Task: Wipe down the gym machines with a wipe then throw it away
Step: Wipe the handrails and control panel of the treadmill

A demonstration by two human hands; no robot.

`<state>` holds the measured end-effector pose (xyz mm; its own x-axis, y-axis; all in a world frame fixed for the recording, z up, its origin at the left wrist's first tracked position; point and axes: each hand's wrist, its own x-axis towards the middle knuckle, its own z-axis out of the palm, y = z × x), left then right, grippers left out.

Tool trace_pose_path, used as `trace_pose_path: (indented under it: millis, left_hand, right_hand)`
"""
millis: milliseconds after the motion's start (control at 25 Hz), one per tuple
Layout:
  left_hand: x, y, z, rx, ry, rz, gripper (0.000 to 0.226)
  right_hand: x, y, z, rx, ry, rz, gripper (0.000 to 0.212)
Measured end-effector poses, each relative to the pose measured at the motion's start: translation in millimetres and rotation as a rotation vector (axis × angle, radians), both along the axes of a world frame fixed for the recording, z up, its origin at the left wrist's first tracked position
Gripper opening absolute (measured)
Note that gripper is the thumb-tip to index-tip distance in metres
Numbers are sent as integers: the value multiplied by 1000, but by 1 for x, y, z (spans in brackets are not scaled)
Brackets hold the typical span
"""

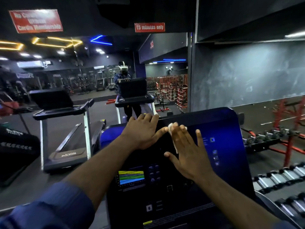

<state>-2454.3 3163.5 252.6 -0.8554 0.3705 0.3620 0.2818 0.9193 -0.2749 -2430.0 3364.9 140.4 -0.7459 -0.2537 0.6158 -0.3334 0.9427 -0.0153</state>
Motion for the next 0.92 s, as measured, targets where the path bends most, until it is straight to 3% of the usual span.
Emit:
trace_pose_path:
  millis: [240,560,680,800,920]
  left_hand:
    - [-17,39,4,-7,-34,-27,90]
    - [-33,95,15,14,-131,-7,71]
    - [-36,114,16,8,-156,-17,71]
    - [-40,133,20,6,-195,-25,73]
    - [-51,166,26,-5,-220,-66,71]
  right_hand:
    - [-11,50,3,-55,-30,-46,94]
    - [-25,112,-5,-45,-26,-85,98]
    - [-30,131,-5,-183,-42,-129,96]
    - [-36,152,-14,-142,-23,-145,102]
    - [-43,168,-16,-225,-41,-188,103]
